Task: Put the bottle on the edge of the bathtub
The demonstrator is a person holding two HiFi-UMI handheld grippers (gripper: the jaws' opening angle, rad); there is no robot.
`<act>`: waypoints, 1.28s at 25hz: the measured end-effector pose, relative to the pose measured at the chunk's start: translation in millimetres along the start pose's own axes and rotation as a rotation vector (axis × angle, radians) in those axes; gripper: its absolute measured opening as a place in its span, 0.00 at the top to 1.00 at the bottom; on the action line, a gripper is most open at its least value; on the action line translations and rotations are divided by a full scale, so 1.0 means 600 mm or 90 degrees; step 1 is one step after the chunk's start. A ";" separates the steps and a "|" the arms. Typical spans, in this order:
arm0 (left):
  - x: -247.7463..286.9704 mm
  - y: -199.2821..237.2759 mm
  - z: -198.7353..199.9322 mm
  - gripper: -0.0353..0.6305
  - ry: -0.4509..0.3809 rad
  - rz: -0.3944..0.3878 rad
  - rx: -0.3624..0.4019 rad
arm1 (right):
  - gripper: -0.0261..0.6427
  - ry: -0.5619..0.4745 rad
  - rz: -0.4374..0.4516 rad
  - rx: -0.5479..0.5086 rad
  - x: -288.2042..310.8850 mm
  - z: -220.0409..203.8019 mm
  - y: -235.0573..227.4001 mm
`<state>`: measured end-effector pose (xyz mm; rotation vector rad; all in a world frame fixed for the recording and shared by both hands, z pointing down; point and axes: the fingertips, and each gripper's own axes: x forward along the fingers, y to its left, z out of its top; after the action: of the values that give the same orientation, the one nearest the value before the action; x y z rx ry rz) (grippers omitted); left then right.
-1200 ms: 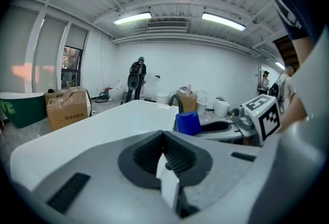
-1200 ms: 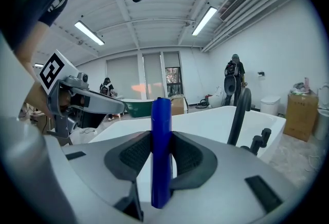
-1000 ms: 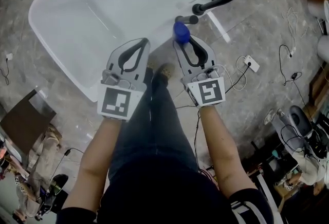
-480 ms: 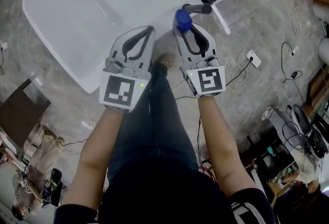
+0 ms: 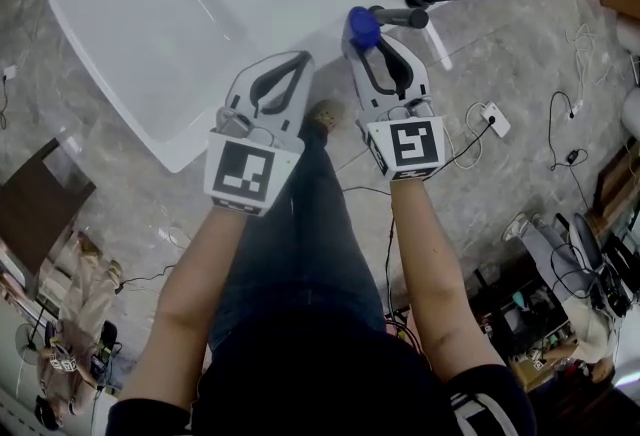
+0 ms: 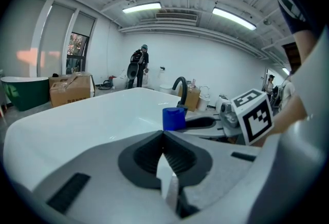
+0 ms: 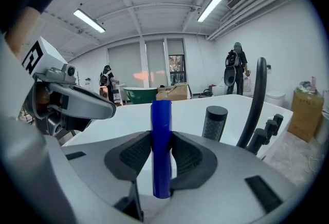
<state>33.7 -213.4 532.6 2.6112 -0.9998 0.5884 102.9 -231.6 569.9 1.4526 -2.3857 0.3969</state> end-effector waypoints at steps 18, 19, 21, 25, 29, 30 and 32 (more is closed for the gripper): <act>0.005 0.031 -0.011 0.95 0.012 0.006 -0.025 | 0.75 -0.021 -0.010 0.006 0.053 0.002 0.000; 0.006 0.032 -0.013 0.95 0.013 0.005 -0.026 | 0.75 -0.020 -0.011 0.007 0.054 -0.003 0.000; 0.008 0.031 -0.018 0.95 0.017 0.002 -0.027 | 0.75 -0.018 -0.011 0.009 0.055 -0.012 0.001; 0.008 0.026 -0.025 0.95 0.021 -0.012 -0.029 | 0.75 -0.032 -0.017 0.014 0.054 -0.015 0.001; 0.006 0.022 -0.031 0.95 0.024 -0.021 -0.030 | 0.75 -0.040 -0.025 0.018 0.046 -0.020 0.002; 0.006 0.020 -0.031 0.95 0.024 -0.022 -0.030 | 0.75 -0.040 -0.024 0.015 0.044 -0.021 0.003; 0.004 0.019 -0.031 0.95 0.024 -0.025 -0.030 | 0.75 -0.038 -0.020 0.003 0.039 -0.024 0.008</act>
<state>22.7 -215.3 551.4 2.5636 -0.9381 0.5947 90.1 -242.7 592.2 1.5225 -2.4063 0.3571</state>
